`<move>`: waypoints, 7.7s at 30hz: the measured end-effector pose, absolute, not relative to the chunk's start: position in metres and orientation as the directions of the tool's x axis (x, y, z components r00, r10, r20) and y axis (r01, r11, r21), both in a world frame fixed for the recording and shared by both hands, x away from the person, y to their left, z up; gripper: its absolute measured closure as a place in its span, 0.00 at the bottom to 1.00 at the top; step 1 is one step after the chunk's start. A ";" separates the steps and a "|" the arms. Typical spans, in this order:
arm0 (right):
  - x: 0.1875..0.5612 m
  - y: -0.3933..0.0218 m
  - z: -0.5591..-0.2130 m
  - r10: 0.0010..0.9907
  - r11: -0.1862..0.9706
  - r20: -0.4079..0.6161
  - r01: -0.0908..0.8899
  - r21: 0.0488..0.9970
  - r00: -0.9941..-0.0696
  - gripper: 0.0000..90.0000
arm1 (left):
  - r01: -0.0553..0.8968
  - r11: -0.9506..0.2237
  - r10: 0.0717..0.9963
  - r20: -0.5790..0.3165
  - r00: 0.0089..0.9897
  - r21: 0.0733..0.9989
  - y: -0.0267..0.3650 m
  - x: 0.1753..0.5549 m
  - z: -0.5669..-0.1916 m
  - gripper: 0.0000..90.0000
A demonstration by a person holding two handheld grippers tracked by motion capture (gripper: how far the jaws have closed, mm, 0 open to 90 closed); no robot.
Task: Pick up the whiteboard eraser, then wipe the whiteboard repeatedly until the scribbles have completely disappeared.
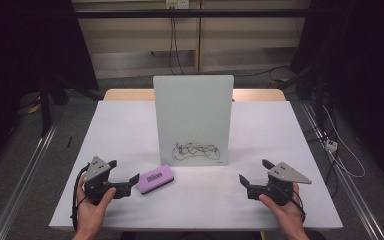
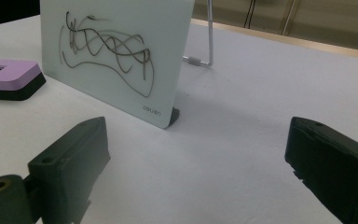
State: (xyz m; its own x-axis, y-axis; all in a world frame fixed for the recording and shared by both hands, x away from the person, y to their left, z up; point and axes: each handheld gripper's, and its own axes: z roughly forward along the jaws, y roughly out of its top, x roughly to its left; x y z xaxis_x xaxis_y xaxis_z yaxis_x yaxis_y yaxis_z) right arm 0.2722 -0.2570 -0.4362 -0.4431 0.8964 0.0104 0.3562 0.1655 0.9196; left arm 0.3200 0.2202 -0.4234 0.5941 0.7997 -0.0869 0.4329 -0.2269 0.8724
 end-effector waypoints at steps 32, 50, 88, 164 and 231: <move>0.275 -0.257 -0.438 0.886 0.191 0.015 0.394 0.899 -0.464 0.08 | 0.468 -0.403 0.698 -0.067 0.713 0.786 0.197 0.335 -0.415 0.08; 0.275 -0.256 -0.439 0.879 0.195 0.020 0.398 0.896 -0.476 0.08 | 0.436 -0.522 0.621 -0.023 0.783 0.733 0.177 0.352 -0.397 0.11; 0.275 -0.254 -0.438 0.868 0.196 0.032 0.402 0.895 -0.496 0.08 | 0.382 -0.790 0.428 -0.015 0.904 0.480 0.128 0.372 -0.406 0.27; 0.280 -0.252 -0.439 0.871 0.196 0.036 0.413 0.889 -0.491 0.08 | 0.358 -0.734 0.420 -0.028 0.907 0.578 0.133 0.376 -0.394 0.46; 0.280 -0.251 -0.438 0.865 0.209 0.026 0.406 0.889 -0.502 0.08 | 0.055 -0.561 0.474 0.266 0.839 0.826 0.107 0.361 -0.385 0.46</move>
State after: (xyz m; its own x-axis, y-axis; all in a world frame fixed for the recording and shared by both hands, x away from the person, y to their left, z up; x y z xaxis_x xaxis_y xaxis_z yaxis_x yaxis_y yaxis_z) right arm 0.2804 -0.2512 -0.4381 -0.5017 0.8647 0.0255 0.4062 0.2094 0.8895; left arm 0.3609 0.1073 -0.3855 0.8395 0.4738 0.2661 0.0551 -0.5614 0.8257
